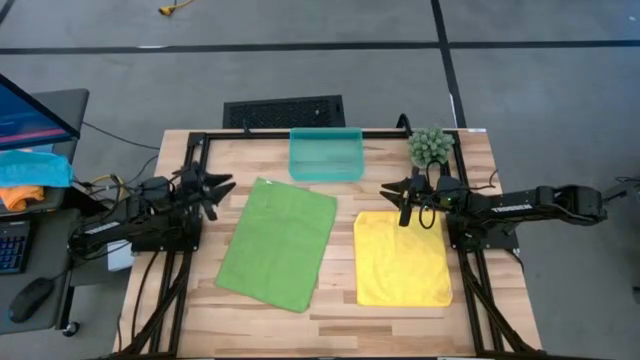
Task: Roll microfiber towels into tight, uniform cylinder then place into a basket
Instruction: Fold the green towel
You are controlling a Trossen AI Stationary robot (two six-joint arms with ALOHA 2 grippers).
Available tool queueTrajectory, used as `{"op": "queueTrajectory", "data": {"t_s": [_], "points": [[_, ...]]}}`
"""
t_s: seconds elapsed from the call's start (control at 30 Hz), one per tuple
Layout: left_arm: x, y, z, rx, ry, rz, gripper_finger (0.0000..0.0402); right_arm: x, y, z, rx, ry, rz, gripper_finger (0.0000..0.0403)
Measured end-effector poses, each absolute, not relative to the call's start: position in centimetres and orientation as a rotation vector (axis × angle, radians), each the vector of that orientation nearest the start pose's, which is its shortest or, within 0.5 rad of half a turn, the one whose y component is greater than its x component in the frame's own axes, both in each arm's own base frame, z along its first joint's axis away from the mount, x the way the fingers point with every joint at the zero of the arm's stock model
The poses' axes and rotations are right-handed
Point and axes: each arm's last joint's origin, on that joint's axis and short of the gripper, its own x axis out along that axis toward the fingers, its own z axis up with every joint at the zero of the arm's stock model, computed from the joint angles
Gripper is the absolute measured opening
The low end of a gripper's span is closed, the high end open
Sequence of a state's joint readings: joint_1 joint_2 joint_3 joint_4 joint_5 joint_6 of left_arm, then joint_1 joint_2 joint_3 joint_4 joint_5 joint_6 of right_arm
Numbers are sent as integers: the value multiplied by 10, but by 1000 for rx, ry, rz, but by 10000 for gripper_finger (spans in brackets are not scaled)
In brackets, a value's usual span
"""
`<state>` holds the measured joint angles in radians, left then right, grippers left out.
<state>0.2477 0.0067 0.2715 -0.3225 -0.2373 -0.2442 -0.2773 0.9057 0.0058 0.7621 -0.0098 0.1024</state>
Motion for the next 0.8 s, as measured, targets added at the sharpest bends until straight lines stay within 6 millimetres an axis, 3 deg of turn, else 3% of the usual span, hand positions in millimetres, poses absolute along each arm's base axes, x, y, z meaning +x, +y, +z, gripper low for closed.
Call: {"op": "queueTrajectory", "data": {"t_s": [0.27,0.5,0.8], "points": [[69,30,226,-175,-41,693,193,147,-41,144,201,110,-278,133],[92,38,236,-84,-55,714,194,154,-43,157,157,71,-272,133],[118,57,240,-243,189,781,194,157,-44,163,156,50,-272,134]]}}
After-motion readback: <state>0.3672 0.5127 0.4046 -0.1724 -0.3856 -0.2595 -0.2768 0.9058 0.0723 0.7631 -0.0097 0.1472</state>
